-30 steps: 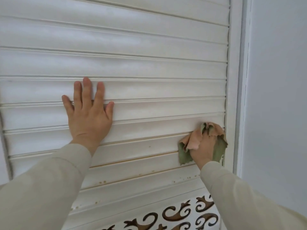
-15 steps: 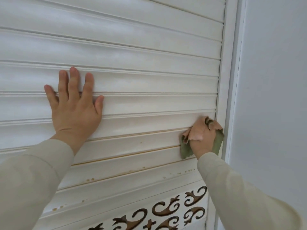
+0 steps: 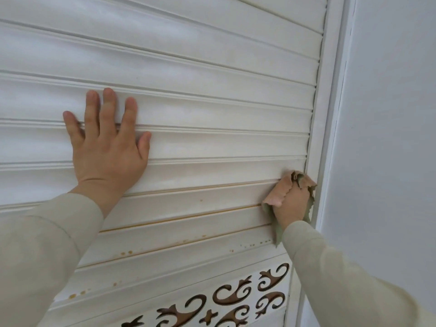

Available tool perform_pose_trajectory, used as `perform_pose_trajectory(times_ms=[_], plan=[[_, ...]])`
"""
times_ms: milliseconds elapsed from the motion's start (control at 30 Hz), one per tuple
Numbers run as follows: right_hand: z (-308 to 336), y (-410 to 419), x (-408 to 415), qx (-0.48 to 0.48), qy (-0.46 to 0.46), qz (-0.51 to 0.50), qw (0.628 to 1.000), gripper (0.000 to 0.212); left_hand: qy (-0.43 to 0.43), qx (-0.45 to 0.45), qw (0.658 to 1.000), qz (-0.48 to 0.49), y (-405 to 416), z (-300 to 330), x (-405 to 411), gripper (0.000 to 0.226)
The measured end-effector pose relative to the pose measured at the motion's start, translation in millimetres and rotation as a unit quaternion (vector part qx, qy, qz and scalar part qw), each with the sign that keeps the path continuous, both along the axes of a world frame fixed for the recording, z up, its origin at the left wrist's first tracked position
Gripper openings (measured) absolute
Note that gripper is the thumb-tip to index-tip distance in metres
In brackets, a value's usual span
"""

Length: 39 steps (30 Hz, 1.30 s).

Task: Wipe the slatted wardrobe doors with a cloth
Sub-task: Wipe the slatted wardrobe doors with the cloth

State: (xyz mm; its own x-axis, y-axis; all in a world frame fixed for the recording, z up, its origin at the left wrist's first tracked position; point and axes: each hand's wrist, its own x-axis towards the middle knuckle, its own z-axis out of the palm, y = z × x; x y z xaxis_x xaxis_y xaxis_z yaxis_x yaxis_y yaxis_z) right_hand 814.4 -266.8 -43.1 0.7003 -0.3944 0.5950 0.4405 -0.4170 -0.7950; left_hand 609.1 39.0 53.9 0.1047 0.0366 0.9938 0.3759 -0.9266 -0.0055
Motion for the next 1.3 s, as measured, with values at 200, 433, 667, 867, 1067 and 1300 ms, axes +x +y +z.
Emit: perform_pose_trajectory(times_ms=[200, 433, 667, 867, 1067, 1300], plan=[[-1.2, -16.7, 5.7, -0.035, -0.019, -0.037, 0.999, 0.037, -0.005, 0.005, 1.0, 0.002, -0.2, -1.4, -0.2, 0.061], [-7.5, 1.5, -18.2, -0.165, -0.082, -0.028, 0.983, 0.023, -0.007, 0.004, 1.0, -0.003, -0.3, -1.6, 1.3, 0.061], [-16.6, 59.4, -66.4, -0.26, -0.301, 0.133, 0.908, 0.024, -0.005, 0.005, 1.0, -0.007, -0.5, -1.7, -1.4, 0.06], [-12.8, -10.6, -8.9, -0.186, -0.128, -0.007, 0.974, 0.034, -0.001, 0.002, 1.0, -0.002, -1.7, -0.7, -1.8, 0.061], [-7.2, 4.7, -14.8, -0.141, -0.078, -0.041, 0.986, 0.026, 0.003, 0.008, 1.0, 0.004, -0.1, -1.1, 0.1, 0.06], [-21.8, 106.3, -96.5, -0.228, -0.322, 0.143, 0.908, 0.03, 0.008, 0.001, 1.0, 0.007, -2.7, -0.5, -1.2, 0.06]])
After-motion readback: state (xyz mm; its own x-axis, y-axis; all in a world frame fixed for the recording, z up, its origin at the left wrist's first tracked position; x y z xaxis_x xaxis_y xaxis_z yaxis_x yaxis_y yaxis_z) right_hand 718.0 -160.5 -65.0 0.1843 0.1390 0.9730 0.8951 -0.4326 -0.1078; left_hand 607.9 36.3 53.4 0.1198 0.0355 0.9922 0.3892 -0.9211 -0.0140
